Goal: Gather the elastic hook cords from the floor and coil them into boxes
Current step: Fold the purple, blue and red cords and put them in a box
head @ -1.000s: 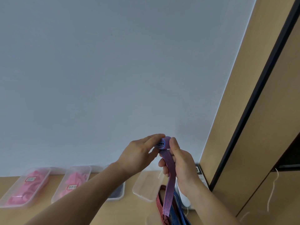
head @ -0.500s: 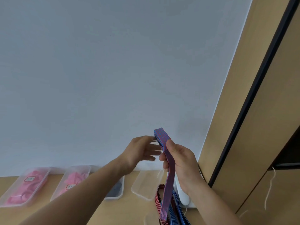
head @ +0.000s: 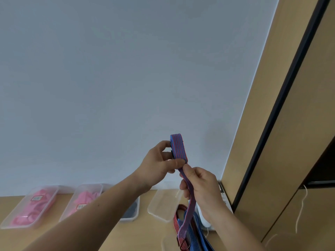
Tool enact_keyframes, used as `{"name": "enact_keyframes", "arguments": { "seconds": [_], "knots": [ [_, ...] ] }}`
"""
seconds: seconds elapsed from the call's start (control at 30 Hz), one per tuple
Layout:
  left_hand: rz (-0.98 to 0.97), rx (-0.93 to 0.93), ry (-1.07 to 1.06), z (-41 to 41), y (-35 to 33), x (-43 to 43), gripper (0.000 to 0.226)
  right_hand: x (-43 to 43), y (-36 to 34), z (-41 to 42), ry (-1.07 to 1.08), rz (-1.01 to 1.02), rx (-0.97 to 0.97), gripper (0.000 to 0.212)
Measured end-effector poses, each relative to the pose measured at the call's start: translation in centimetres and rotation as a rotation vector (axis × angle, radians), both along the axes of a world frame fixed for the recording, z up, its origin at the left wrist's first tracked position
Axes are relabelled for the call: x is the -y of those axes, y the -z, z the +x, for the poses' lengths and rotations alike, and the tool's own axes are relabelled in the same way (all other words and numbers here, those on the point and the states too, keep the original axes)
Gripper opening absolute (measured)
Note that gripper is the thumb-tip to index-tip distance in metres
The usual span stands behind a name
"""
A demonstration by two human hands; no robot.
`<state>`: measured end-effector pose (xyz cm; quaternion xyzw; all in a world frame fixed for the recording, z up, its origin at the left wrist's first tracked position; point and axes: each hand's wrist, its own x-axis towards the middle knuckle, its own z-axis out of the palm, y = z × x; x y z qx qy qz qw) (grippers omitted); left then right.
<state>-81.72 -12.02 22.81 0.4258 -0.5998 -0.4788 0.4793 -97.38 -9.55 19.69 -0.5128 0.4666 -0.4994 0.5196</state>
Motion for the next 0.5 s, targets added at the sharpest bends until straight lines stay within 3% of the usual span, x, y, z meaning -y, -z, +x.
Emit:
{"name": "enact_keyframes", "arguments": {
  "seconds": [0.27, 0.37, 0.5],
  "knots": [
    [-0.493, 0.467, -0.151, 0.1, 2.2, -0.4, 0.042, -0.5, -0.9, 0.0, -0.008, -0.013, 0.057, 0.067],
    [-0.616, 0.621, -0.175, 0.1, 2.5, -0.5, 0.045, -0.5, -1.0, -0.1, 0.003, 0.015, 0.058, 0.082],
    [-0.769, 0.736, -0.204, 0.2, 2.8, -0.7, 0.055, -0.7, -1.4, -0.1, -0.014, 0.075, 0.083, 0.085]
  ]
}}
